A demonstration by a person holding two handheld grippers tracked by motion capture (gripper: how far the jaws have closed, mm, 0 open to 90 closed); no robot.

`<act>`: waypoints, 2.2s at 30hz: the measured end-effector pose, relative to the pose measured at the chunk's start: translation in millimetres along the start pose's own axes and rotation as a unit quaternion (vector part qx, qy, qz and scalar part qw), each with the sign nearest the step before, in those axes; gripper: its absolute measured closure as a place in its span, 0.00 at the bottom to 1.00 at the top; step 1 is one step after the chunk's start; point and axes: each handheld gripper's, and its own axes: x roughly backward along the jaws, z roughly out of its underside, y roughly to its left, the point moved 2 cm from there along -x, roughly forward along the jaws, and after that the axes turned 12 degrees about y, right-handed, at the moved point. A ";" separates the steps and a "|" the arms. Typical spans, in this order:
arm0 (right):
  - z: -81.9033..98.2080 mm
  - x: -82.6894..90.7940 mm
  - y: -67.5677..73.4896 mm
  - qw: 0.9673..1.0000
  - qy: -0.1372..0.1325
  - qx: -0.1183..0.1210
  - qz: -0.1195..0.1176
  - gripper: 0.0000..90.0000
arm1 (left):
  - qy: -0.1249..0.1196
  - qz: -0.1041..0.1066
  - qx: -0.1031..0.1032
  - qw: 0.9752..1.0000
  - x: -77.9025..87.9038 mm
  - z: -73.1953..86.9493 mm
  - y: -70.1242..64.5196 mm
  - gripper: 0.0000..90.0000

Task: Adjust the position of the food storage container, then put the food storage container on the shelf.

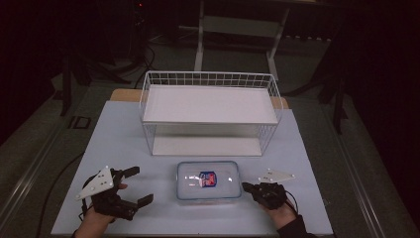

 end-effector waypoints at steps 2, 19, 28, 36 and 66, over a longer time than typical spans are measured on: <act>-1.2 -1.0 1.1 1.000 0.002 0.003 0.000 1.00 | 0.001 0.000 -0.001 1.000 0.1 0.1 0.0 0.00; -10.0 -0.1 5.7 1.000 -0.014 0.015 0.008 1.00 | -0.004 0.000 -0.002 1.000 1.1 0.2 -1.2 0.00; -15.8 25.5 3.7 0.997 -0.077 -0.001 -0.006 0.53 | 0.006 0.002 -0.005 1.000 -2.4 -0.2 -3.7 0.00; -19.3 36.7 9.7 0.994 -0.106 0.016 0.009 0.26 | 0.013 0.022 0.001 1.000 -10.9 -0.5 -5.6 0.00; -47.4 56.4 31.1 0.991 -0.130 0.041 0.014 0.14 | 0.105 0.059 0.088 0.989 -47.3 -69.7 -5.0 0.00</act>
